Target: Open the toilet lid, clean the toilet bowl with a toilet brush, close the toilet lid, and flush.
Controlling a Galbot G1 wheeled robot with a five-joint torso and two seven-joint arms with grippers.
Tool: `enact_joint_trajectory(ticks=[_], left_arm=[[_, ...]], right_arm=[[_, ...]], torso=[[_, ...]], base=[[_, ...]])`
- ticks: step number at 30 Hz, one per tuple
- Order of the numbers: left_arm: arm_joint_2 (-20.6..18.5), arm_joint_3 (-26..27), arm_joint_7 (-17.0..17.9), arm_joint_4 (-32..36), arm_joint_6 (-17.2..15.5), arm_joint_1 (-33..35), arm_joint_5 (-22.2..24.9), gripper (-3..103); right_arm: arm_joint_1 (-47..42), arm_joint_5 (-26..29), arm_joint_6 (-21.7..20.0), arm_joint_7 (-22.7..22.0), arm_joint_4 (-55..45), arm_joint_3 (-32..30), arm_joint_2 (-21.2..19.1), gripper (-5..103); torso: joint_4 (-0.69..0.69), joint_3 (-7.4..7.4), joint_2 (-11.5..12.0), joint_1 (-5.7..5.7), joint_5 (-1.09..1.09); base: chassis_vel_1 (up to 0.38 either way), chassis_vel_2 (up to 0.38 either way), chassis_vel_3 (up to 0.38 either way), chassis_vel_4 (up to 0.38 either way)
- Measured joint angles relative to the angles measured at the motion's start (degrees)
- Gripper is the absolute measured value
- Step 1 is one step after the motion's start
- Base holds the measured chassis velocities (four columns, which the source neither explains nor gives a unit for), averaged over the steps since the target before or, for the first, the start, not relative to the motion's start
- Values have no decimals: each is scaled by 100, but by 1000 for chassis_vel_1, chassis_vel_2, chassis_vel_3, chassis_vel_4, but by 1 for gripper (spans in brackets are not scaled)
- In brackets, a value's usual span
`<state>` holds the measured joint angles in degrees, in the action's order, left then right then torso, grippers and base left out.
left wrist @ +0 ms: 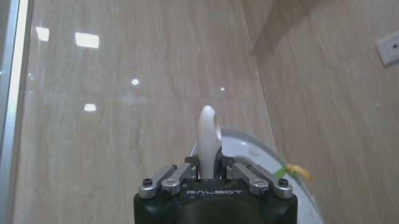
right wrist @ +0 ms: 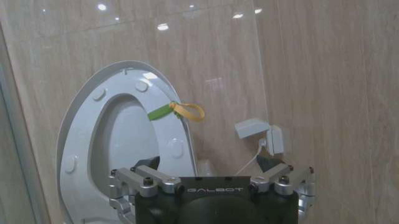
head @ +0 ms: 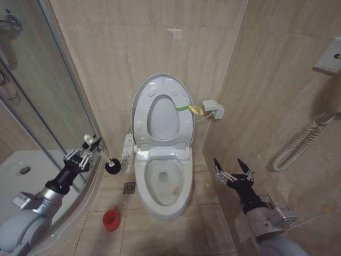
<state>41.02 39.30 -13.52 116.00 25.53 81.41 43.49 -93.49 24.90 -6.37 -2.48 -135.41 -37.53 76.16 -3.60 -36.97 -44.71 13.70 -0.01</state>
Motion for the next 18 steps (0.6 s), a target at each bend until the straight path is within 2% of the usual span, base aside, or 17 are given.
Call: enact_joint_trajectory(ticks=[5,9,11,14,16,18], left_arm=[[38,-388,-31,39,-38,-251,37,22],[134,-1011,-280,-123,76,-603,88,22],[147,-1121,-350,-160,97,-688,108,22],[183,-1643,-667,-396,187,-1189,237,22],[186,-1750,-705,-452,193,-1318,252,22],[205,-2083,-753,-650,197,-1754,269,22]], right_arm=[[0,0,0,0,0,0,0,100],[0,0,0,0,0,0,0,100],[0,0,0,0,0,0,0,100],[0,0,0,-1,0,0,0,100],[0,0,0,0,0,0,0,100],[0,0,0,0,0,0,0,100]], torso=[[0,0,0,0,0],[0,0,0,0,0],[0,0,0,0,0],[-1,0,-1,0,1],[-1,0,-1,0,0],[0,0,-1,0,1]], base=[[0,0,0,0],[0,0,0,0],[0,0,0,0],[0,0,0,0],[0,0,0,0],[0,0,0,0]])
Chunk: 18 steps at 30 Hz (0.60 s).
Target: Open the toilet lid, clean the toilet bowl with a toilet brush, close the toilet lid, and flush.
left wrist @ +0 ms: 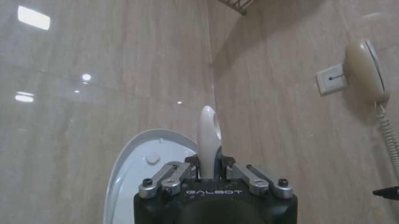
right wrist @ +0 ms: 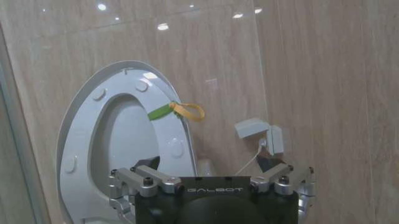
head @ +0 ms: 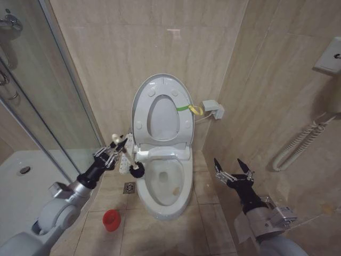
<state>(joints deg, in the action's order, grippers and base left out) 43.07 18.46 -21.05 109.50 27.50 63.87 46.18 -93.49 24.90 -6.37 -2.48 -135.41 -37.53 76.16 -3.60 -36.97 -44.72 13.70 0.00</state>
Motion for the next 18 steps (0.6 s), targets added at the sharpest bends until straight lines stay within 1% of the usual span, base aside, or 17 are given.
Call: enact_joint_trajectory(ticks=[1,4,5,6,8,9,11,12,13,16,18], left_arm=[[0,0,0,0,0,0,0,22],[121,-567,3,-394,31,-627,67,22],[121,-567,3,-394,31,-627,67,22],[201,-868,4,-596,55,-885,116,22],[313,-1234,-9,-839,104,-1154,187,22],[313,-1234,-9,-839,104,-1154,187,22],[534,-1696,-100,-1260,201,-1572,302,22],[612,-1818,-117,-1377,228,-1694,313,22],[612,-1818,-117,-1377,228,-1694,313,22],[880,-2130,-161,-1734,273,-1996,296,22],[938,-2183,-164,-1810,275,-2037,261,22]], right_arm=[[0,0,0,0,0,0,0,100],[0,0,0,0,0,0,0,100],[0,0,0,0,0,0,0,100],[0,0,0,1,0,0,0,100],[0,0,0,2,0,0,0,100],[0,0,0,2,0,0,0,100],[0,0,0,0,0,0,0,100],[0,0,0,0,0,0,0,100],[0,0,0,0,0,0,0,100],[0,0,0,0,0,0,0,100],[0,0,0,1,0,1,0,100]], torso=[[0,0,0,0,0],[-1,0,0,0,-1],[-1,0,0,0,-1],[0,0,0,0,0],[-1,0,0,0,-1],[-1,0,0,0,-1],[-1,0,0,0,0],[0,0,0,0,-1],[0,0,0,0,-1],[-2,0,0,0,0],[-1,0,0,0,-2]], base=[[0,0,0,0],[0,0,0,0],[0,0,0,0],[0,0,0,0],[0,0,0,0],[0,0,0,0],[0,0,0,0],[0,0,0,0],[0,0,0,0],[0,0,0,0],[0,0,0,0]])
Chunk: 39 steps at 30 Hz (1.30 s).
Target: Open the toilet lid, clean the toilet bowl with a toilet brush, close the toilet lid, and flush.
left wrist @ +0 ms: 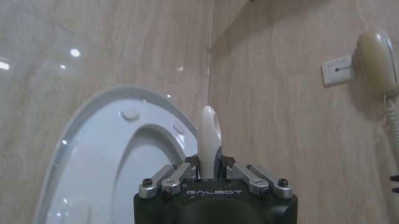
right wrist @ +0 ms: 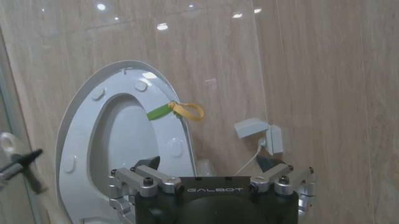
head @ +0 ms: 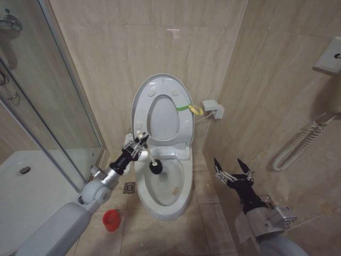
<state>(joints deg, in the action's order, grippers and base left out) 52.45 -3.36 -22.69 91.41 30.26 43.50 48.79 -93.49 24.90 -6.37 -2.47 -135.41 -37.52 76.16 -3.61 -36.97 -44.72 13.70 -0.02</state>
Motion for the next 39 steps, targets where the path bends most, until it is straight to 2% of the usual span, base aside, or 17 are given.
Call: enact_joint_trajectory(ticks=[1,7,10,12,16,28,32,39], left_arm=[[181,-140,-20,-357,33,-108,-184,22],[424,-352,211,-1258,107,-357,-781,21],[549,-436,254,-1631,178,-494,-877,21],[736,-548,211,-2068,324,-656,-941,21],[992,-673,92,-2490,488,-812,-931,21],[1488,-1044,-212,-3065,710,-955,-797,21],[1654,-1123,-219,-3466,725,-1024,-1076,21],[1825,-1214,-223,-3911,738,-1073,-1192,21]], right_arm=[[0,0,0,-1,0,0,0,100],[0,0,0,0,0,0,0,100],[0,0,0,-1,0,0,0,100],[0,0,0,-1,0,0,0,100],[0,0,0,-1,0,0,0,100],[0,0,0,-1,0,0,0,100],[0,0,0,-1,0,0,0,100],[0,0,0,-1,0,0,0,100]], torso=[[0,0,0,0,2],[2,0,0,-1,1],[1,0,0,0,1],[0,0,0,-1,1],[0,0,0,0,2],[0,0,0,-1,1],[0,1,0,-1,1],[0,1,0,-1,1]], base=[[0,0,0,0],[0,0,0,0],[0,0,0,0],[0,0,0,0],[0,0,0,0],[0,0,0,0],[0,0,0,0],[0,0,0,0]])
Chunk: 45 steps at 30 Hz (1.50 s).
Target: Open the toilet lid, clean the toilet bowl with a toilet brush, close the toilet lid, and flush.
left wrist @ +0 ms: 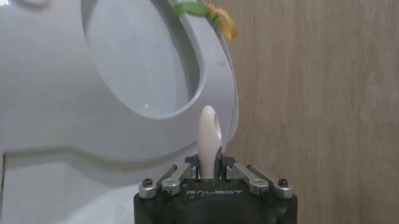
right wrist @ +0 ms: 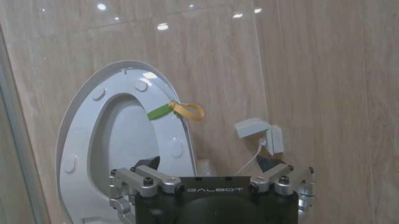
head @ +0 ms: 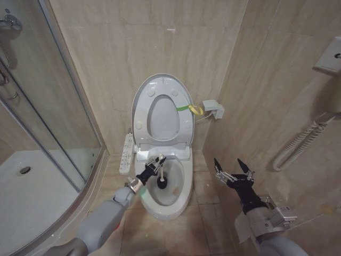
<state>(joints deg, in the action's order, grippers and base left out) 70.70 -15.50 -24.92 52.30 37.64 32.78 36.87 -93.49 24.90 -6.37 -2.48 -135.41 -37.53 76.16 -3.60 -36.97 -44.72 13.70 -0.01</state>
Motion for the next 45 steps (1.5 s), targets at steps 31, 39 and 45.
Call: enact_joint_trajectory(ticks=[31,39,45], left_arm=[[642,622,-148,-763,734,-128,-777,21],[703,448,58,-296,758,-26,-842,21],[735,102,84,72,749,125,-513,21]], right_arm=[[0,0,0,0,0,0,0,100],[0,0,0,0,0,0,0,100],[0,0,0,0,0,0,0,100]], torso=[[-1,0,0,0,0],[0,0,0,0,0],[0,0,0,0,0]], base=[[0,0,0,0],[0,0,0,0],[0,0,0,0]])
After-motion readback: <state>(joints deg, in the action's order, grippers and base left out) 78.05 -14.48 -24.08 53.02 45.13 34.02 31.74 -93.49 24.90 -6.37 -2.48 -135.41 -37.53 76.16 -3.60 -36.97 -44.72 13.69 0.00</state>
